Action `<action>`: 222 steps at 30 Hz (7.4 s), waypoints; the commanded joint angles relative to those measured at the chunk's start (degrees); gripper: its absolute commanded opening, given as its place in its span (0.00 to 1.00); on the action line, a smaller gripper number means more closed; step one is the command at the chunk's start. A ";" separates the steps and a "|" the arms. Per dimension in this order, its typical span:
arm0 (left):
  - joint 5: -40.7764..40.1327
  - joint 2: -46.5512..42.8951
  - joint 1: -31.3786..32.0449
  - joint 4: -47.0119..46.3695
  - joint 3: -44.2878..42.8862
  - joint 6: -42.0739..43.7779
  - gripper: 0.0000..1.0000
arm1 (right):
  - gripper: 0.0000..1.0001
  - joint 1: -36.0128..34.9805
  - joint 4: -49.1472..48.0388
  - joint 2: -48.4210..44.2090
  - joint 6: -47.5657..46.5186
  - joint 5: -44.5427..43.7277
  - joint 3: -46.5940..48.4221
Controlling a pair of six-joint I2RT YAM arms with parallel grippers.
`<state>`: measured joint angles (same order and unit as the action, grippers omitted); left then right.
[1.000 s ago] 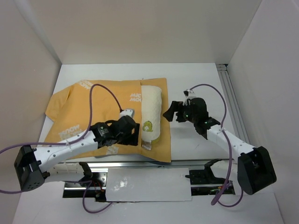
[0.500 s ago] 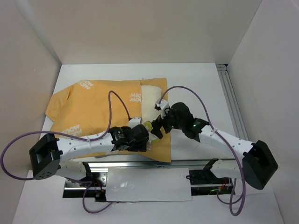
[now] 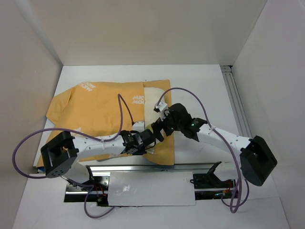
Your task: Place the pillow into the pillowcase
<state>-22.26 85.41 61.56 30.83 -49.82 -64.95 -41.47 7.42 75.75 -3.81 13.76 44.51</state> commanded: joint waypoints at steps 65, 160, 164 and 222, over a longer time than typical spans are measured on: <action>-1.12 -15.70 8.31 -5.94 -9.58 16.42 0.00 | 0.00 -2.91 -53.79 7.22 27.00 16.48 -3.82; 17.26 35.88 -41.08 10.48 -59.52 36.56 0.61 | 0.98 18.01 -19.11 34.21 27.54 -12.35 30.28; 15.93 35.88 -41.08 11.18 -57.67 36.04 0.47 | 0.99 18.01 -19.73 33.68 27.54 -12.35 29.23; 17.34 17.07 -10.50 3.98 -75.60 51.24 0.00 | 0.00 11.95 -103.53 35.23 41.24 29.68 11.83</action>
<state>-14.02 103.88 45.89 43.31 -124.14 -13.58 -25.52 -73.67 105.67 30.63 49.41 58.17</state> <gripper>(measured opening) 0.029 0.067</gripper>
